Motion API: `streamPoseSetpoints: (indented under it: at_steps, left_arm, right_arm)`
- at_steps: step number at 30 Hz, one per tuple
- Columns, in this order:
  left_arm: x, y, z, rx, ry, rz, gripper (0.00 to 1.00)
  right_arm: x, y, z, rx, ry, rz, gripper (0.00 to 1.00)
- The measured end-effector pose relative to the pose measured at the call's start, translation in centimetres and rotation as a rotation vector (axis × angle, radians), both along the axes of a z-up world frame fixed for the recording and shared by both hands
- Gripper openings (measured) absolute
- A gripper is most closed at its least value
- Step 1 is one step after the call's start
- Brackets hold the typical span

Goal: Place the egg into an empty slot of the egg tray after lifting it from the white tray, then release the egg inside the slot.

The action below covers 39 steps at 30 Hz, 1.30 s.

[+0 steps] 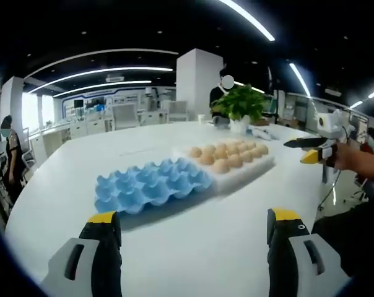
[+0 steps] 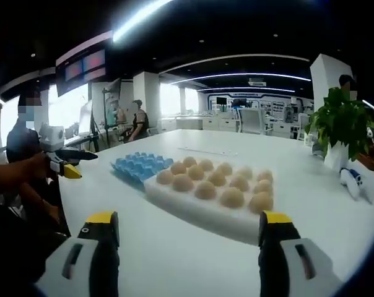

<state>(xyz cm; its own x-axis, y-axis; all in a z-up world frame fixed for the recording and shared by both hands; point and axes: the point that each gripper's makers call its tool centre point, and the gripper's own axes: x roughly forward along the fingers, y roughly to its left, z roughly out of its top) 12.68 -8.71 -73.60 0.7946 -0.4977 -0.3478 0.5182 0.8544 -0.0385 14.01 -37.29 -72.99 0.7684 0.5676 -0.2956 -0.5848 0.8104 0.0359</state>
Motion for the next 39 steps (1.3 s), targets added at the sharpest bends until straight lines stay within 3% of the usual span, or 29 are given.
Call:
streamPoseSetpoints:
  at_steps: [18,39]
  left_arm:
    - [0.2,-0.6,-0.3,-0.007,0.012,-0.014,1.00]
    - [-0.2,-0.5,-0.6,0.000,0.011,-0.023,1.00]
  right_arm:
    - [0.6,0.8,0.8,0.011,-0.008,0.010,0.96]
    - [2.1,3.2,1.1,-0.033,-0.024,0.080,0.92]
